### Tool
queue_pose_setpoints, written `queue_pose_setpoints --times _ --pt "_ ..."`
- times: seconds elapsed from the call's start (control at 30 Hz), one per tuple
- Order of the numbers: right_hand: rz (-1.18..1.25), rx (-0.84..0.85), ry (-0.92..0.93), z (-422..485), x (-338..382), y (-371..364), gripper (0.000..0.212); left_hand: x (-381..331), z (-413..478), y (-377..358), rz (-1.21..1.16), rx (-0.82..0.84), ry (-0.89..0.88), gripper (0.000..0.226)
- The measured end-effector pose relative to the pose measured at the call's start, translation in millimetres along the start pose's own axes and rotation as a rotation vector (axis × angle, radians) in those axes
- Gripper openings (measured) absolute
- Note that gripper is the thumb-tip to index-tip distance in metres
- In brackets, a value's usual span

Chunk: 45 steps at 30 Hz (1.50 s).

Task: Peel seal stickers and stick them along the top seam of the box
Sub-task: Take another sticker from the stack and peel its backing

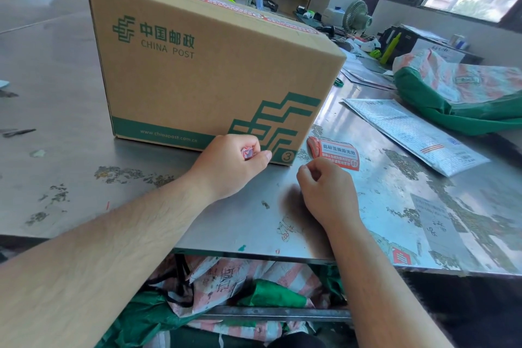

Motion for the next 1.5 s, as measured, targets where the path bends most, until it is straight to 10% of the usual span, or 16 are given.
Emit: queue_pose_setpoints --times 1.5 --pt "-0.011 0.023 0.033 0.6 -0.1 -2.5 0.018 0.5 0.6 -1.8 0.016 0.013 -0.016 0.042"
Point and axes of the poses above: each hand's wrist, its own z-axis towards the middle knuckle, its own y-axis out of the back of the hand, x = y × z, the point moved 5 cm from there along z, towards the middle knuckle, and after that the axes turned 15 degrees about z, right-handed, at the moved point
